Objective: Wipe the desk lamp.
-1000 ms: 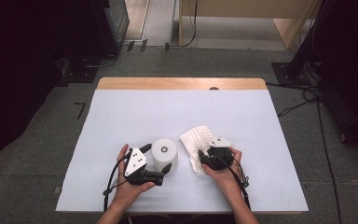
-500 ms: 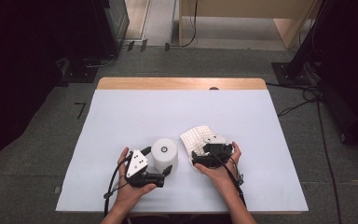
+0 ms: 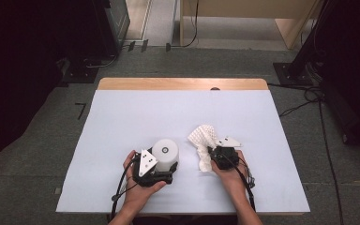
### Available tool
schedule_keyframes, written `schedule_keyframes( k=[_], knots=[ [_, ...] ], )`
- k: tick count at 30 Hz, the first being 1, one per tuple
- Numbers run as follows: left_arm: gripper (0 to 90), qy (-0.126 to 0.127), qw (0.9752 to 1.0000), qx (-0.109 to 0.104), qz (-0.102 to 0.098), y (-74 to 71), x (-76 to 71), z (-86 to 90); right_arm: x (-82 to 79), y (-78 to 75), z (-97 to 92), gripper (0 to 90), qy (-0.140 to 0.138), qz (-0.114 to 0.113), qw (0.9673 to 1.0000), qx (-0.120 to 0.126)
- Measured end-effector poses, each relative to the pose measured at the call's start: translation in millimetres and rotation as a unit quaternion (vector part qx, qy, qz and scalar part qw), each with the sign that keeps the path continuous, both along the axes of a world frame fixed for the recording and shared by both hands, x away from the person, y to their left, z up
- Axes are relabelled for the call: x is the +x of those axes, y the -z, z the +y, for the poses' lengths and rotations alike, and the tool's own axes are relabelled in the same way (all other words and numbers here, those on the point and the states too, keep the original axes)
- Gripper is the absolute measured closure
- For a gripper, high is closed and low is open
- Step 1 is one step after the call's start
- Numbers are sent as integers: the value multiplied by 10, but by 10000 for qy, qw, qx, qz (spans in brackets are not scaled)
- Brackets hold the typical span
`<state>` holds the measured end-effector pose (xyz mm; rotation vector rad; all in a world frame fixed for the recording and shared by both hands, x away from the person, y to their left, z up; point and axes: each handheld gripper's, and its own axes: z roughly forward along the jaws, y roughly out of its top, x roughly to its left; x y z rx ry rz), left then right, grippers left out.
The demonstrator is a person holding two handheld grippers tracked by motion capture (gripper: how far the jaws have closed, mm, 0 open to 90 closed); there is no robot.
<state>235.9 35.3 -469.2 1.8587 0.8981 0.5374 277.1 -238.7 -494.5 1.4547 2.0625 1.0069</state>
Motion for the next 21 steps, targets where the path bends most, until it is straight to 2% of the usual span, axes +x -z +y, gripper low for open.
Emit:
schedule_keyframes(
  k=[2,4,8,9,11,15,18,20,21],
  knots=[
    [82,-17,10000,-23,-53,-5,6,9,-41,-25,34,813,-397,-71,9988,295],
    [83,33,10000,-66,-33,-4,31,23,-90,-50,134,814,-671,-135,9972,291],
    [84,201,9993,-292,99,-12,102,74,-178,-44,369,812,-1121,-71,9919,599],
    [84,273,9989,-369,135,-12,110,85,-204,-44,420,812,-1221,-151,9905,618],
    [85,328,9987,-375,102,-12,121,88,-254,-76,494,811,-1401,-280,9875,669],
    [85,490,9978,-448,64,-50,119,103,-308,-195,525,811,-1525,-547,9833,830],
    [85,651,9965,-527,29,-76,102,98,-352,-327,505,809,-1520,-794,9815,853],
    [85,711,9964,-464,59,-75,90,74,-402,-457,463,809,-1485,-1072,9783,970],
    [85,729,9964,-435,76,-67,82,44,-418,-484,454,808,-1480,-1135,9772,1014]
  ],
)
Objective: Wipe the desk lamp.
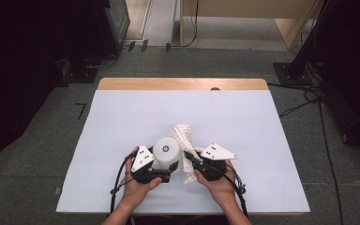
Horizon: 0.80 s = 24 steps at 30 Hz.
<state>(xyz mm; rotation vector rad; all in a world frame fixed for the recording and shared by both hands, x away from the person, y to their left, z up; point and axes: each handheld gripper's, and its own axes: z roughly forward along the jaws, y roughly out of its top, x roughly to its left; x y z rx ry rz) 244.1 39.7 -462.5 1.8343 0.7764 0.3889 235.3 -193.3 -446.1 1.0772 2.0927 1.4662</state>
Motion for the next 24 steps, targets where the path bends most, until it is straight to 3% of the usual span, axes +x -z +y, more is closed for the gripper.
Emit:
schedule_keyframes(
  k=[1,3,6,10,18,21,24],
  knots=[
    [85,9,10000,9,6,8,-11,-30,-33,-54,-17,808,0,-115,9999,55],
    [85,51,9999,-79,61,-9,-14,-69,-81,-131,-29,808,76,-222,9997,-63],
    [85,97,9994,-324,87,-91,-4,-31,-92,-127,-65,807,114,-110,9999,-1],
    [85,136,9981,-604,31,-189,21,67,-39,52,-14,805,-15,182,9997,-137],
    [85,162,9991,-290,267,12,103,28,27,264,39,805,33,616,9978,-251],
    [85,264,9991,-188,260,11,88,6,13,231,7,805,63,544,9983,-208],
    [85,304,9991,-208,210,-23,67,-23,-14,56,-65,805,119,267,9996,5]
  ],
)
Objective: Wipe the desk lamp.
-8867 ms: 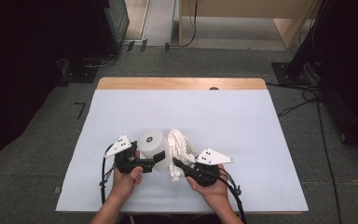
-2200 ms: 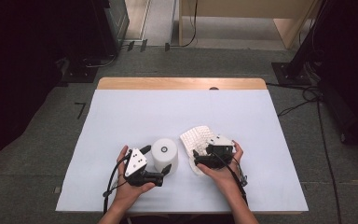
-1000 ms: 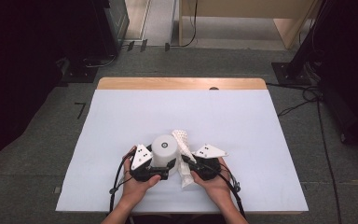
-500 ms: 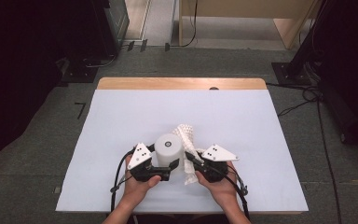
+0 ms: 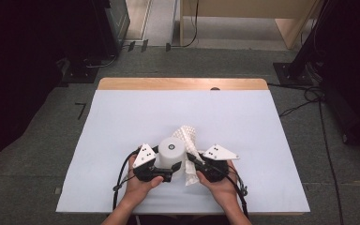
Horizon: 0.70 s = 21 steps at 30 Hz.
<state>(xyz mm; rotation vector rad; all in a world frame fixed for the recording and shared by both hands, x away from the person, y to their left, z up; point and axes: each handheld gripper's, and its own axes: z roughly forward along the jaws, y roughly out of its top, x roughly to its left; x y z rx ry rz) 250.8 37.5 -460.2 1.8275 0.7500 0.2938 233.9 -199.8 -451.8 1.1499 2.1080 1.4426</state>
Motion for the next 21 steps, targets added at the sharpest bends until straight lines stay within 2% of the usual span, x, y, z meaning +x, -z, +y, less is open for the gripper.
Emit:
schedule_keyframes(
  k=[2,4,6,8,10,12,15,17,18,19,21],
  knots=[
    [86,61,9999,-32,-77,-36,-20,-11,-30,-104,-44,805,6,-199,9997,159],
    [85,34,9999,-71,-95,-70,-18,-6,-57,-146,-53,805,20,-316,9993,194],
    [86,-32,9997,-221,-68,-105,0,33,-58,-108,-21,805,37,-263,9995,143],
    [86,-52,9993,-376,-32,-133,33,108,-46,-12,35,805,-29,-77,9999,69],
    [86,-106,9992,-393,-47,-144,43,137,-46,64,106,804,-123,31,9999,-67],
    [86,-113,9990,-424,-39,-144,56,169,-45,78,138,803,-148,17,9998,-119],
    [86,-151,9993,-354,-21,-125,72,181,-60,8,132,803,-127,-54,9999,-23],
    [87,-146,9995,-275,-12,-91,76,153,-87,-90,93,803,-103,-219,9997,79],
    [87,-146,9995,-275,-12,-91,76,153,-87,-90,93,803,-103,-219,9997,79],
    [87,-143,9997,-215,12,-78,74,126,-119,-202,48,803,-79,-373,9991,210],
    [87,-154,9997,-200,-3,-82,72,110,-127,-225,45,803,-87,-446,9987,218]
  ],
)
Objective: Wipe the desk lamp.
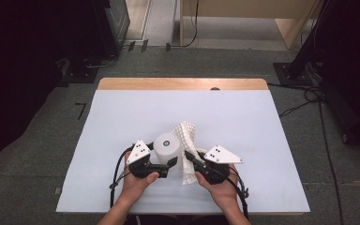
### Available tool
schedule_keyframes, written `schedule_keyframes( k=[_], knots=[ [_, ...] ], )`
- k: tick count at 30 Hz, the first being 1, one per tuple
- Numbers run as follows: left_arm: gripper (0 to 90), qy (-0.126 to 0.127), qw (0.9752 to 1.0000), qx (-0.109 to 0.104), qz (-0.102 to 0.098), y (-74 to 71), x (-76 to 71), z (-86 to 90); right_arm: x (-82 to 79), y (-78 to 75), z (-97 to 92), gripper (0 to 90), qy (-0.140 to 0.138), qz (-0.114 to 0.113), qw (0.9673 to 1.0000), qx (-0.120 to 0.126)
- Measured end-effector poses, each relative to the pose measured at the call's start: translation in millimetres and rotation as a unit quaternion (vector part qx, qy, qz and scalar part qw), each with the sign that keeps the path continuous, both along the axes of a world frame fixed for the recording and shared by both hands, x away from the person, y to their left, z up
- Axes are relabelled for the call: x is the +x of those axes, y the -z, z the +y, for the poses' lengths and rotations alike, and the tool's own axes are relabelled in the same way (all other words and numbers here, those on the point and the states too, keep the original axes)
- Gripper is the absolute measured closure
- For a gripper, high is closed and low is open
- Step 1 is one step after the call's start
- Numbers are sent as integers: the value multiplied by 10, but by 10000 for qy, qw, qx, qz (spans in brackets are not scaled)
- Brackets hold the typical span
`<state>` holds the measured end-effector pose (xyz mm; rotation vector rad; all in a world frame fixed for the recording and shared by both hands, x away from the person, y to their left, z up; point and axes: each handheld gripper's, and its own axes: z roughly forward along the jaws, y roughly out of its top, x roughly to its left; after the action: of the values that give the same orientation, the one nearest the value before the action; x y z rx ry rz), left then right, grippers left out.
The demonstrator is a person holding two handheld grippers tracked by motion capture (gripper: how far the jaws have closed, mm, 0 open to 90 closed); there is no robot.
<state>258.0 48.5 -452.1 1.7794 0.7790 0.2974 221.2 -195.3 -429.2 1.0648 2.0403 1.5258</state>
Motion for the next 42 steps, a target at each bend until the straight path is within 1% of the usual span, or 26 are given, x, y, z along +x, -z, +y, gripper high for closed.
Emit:
schedule_keyframes(
  k=[2,3,4,6,7,10,13,17,19,20,22,23,25,28,29,31,34,35,36,38,39,42],
  knots=[
    [87,-64,10000,-30,-2,-17,6,15,-6,29,22,802,-34,38,10000,-60],
    [87,-92,9999,-87,2,-26,14,33,-1,65,38,802,-41,81,9999,-100],
    [87,-107,9999,-120,-3,-37,23,61,10,108,54,802,-44,145,9998,-135],
    [87,-130,9996,-251,4,-60,35,114,41,205,86,801,-96,318,9992,-215],
    [87,-122,9996,-271,-7,-67,40,128,57,263,111,801,-127,416,9987,-269],
    [87,-122,9996,-252,11,-52,51,126,72,346,167,800,-166,559,9977,-343],
    [87,-58,9997,-216,73,-9,57,97,75,336,164,800,-123,550,9979,-326],
    [87,-10,9999,-117,4,3,44,54,65,230,78,800,-9,356,9993,-136],
    [88,-62,9999,-93,-38,9,43,46,56,164,34,800,-8,245,9997,-56],
    [87,-95,9999,-88,-68,13,48,49,58,152,21,799,3,202,9998,-78],
    [88,-208,9996,-131,-131,29,68,67,65,157,-3,798,29,211,9997,-123],
    [87,-258,9994,-116,-186,39,80,80,76,169,-20,798,85,215,9997,-125],
    [87,-348,9989,-45,-322,67,94,88,99,187,-69,798,186,240,9995,-107],
    [87,-381,9983,202,-392,120,97,77,114,204,-121,798,296,268,9991,-139],
    [87,-389,9979,288,-442,138,85,71,125,215,-135,798,317,243,9991,-152],
    [87,-383,9970,442,-504,172,51,64,137,229,-153,797,352,296,9989,-132],
    [87,-374,9952,568,-697,199,-24,56,159,245,-176,797,359,316,9988,-134],
    [87,-374,9952,568,-697,199,-24,56,159,245,-176,797,359,316,9988,-134],
    [87,-460,9950,577,-675,214,-53,54,178,256,-197,796,359,368,9986,-102],
    [87,-523,9953,531,-619,227,-66,55,188,262,-203,796,375,392,9985,-83],
    [87,-592,9953,518,-573,235,-81,49,193,263,-208,796,376,402,9984,-83],
    [66,-970,9931,461,-465,234,-142,-7,203,263,-209,794,389,419,9983,-53]
  ],
)
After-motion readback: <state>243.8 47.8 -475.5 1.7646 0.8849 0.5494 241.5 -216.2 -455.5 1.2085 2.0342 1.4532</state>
